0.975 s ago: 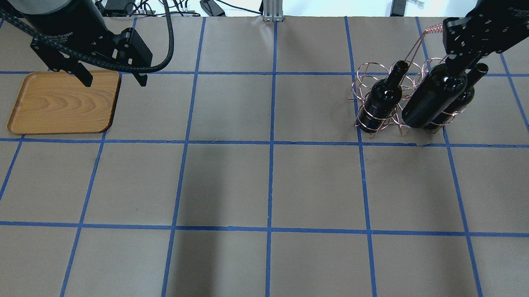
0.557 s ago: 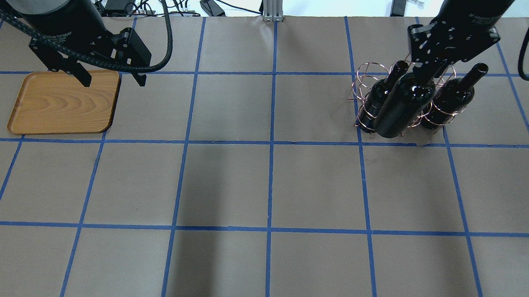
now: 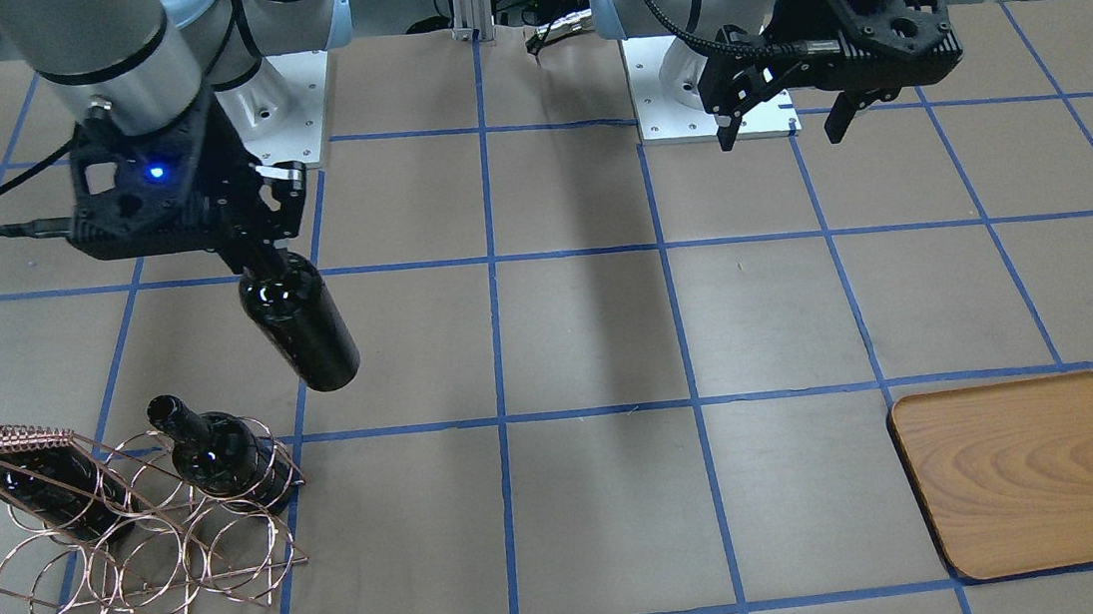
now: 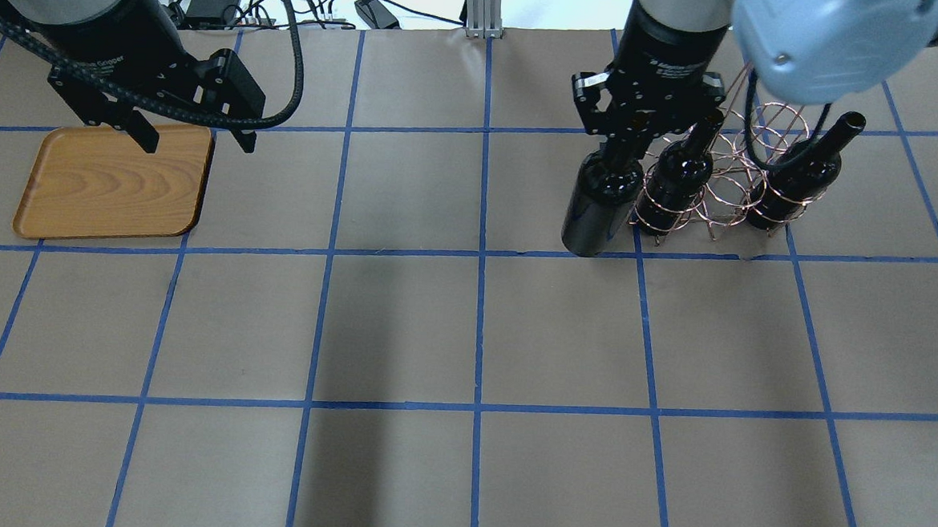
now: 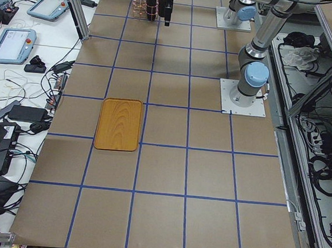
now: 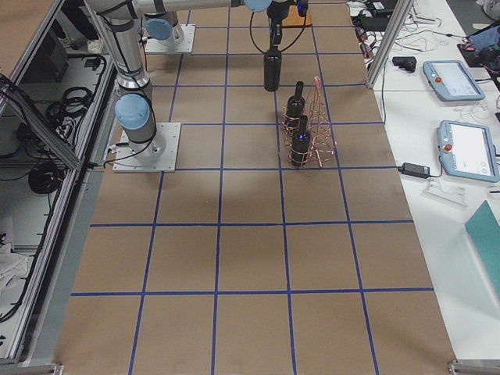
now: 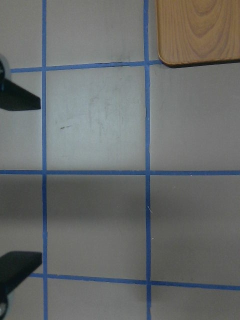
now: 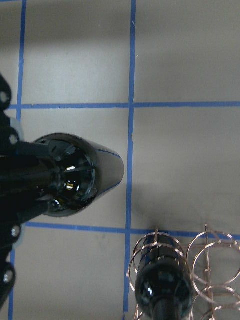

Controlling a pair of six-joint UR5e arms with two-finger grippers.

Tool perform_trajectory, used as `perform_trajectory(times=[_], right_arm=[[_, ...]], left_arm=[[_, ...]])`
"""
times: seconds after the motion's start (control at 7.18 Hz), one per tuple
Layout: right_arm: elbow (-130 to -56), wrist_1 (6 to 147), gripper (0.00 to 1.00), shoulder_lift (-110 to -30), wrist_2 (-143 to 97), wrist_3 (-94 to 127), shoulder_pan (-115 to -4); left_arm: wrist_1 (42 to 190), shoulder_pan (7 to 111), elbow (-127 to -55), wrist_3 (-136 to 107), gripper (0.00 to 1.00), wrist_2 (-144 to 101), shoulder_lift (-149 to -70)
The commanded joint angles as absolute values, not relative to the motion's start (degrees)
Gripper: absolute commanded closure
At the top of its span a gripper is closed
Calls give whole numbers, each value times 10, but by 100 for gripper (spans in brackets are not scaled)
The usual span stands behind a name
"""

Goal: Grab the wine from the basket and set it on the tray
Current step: 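Carry the bottle toward the table center and stand it upright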

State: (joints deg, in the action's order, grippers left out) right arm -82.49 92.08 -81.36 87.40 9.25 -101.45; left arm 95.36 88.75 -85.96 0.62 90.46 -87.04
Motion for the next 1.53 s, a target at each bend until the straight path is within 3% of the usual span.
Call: perform_trajectory(times=[0.0,0.28,1.11,1.25,1.39], right_arm=[[-827,967,100,-774,863,155,-1086],[-831,1038,100,-730,863,226,-1149],[-835,1054,100,-700,863,287,-1208],[-835,1056,66,-700,864,286,-1208],[-834,1057,10,-704,865,287,-1208]], left_arm=[[956,867,-860,11,0,905,-866],[956,864,-860,15,0,903,-864],[956,862,-860,15,0,903,-863],[956,862,-860,15,0,902,-863],[956,862,-860,16,0,900,-862]])
